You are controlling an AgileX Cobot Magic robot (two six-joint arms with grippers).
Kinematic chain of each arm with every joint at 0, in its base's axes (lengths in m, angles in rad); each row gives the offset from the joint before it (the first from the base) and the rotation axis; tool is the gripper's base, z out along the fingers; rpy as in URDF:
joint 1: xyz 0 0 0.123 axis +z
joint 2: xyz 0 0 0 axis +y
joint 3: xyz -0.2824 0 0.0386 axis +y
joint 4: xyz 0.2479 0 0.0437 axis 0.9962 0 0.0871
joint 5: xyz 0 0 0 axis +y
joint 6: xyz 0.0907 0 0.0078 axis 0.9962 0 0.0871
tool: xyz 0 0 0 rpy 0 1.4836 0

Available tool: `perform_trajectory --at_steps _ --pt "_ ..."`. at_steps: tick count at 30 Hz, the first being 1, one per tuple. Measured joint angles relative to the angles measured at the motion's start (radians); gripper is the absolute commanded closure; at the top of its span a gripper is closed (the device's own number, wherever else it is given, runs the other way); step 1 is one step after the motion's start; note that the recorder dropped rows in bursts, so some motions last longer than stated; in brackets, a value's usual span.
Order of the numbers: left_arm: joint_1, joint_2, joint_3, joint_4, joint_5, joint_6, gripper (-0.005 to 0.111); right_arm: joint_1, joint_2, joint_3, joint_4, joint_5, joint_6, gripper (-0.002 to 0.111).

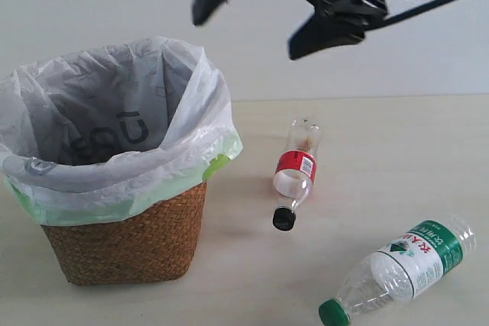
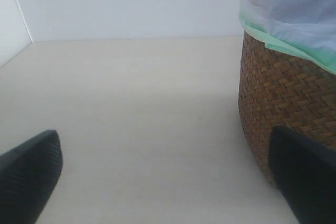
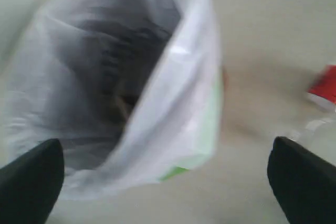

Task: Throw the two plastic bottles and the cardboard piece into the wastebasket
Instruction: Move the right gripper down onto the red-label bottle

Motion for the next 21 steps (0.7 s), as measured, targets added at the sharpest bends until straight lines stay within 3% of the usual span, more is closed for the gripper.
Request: perform_trajectory --at_steps 5,7,13,21 --pt "0.0 0.0 0.0 0.0 0.0 0.0 -0.001 0.0 0.0 0.034 -0.405 0.14 0.227 0.014" --pt "0.0 0.0 0.0 0.0 0.0 0.0 -0.001 -0.016 0.008 0.066 -0.459 0.164 0.284 0.014" --pt "0.0 0.0 0.0 0.0 0.0 0.0 -0.001 -0.067 0.123 0.122 -0.424 0.15 0.3 0.014" --pt "0.0 0.0 0.0 0.0 0.0 0.0 -0.001 -0.08 0.316 0.123 -0.319 -0.117 0.306 0.014"
